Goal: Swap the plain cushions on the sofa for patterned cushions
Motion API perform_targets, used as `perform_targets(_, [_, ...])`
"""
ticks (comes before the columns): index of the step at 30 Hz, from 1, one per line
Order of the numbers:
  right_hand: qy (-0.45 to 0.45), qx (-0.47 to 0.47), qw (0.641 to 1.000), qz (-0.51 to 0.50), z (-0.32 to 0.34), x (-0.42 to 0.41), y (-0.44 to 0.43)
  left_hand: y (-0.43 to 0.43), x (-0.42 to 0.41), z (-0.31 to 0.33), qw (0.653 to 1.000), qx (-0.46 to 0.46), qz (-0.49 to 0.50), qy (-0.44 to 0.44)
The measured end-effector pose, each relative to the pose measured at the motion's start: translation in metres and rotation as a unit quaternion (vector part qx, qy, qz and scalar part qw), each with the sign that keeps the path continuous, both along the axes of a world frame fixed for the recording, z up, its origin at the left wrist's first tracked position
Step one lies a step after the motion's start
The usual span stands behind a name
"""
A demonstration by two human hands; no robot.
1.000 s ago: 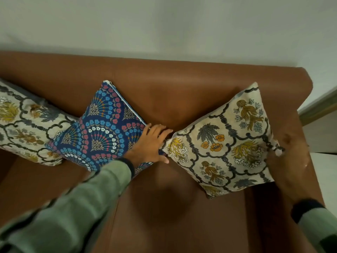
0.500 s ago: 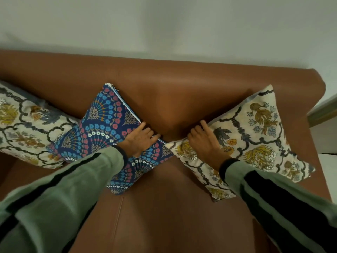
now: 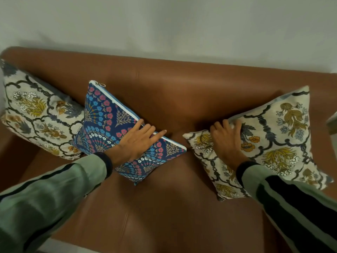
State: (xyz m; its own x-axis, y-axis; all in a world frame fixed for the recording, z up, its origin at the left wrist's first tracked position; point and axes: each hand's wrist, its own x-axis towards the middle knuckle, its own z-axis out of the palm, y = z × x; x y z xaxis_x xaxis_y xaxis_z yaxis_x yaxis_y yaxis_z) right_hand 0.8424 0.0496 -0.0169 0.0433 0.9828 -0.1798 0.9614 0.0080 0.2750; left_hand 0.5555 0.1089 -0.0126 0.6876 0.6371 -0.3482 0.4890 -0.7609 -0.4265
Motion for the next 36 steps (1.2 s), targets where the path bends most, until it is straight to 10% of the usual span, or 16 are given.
perform_targets(15, [0.055,0.040,0.996,0.058,-0.027,-0.011,-0.011,-0.014,0.002,-0.034,0.990,0.025,-0.019,-0.139])
perform_targets(22, [0.210,0.091,0.958,0.172,-0.027,-0.148,-0.027,-0.061,-0.098,-0.052,0.938,0.059,0.178,-0.291])
perform_targets(36, [0.085,-0.092,0.989,0.080,-0.011,-0.187,-0.017,-0.050,-0.191,-0.018,0.933,-0.058,0.300,-0.190])
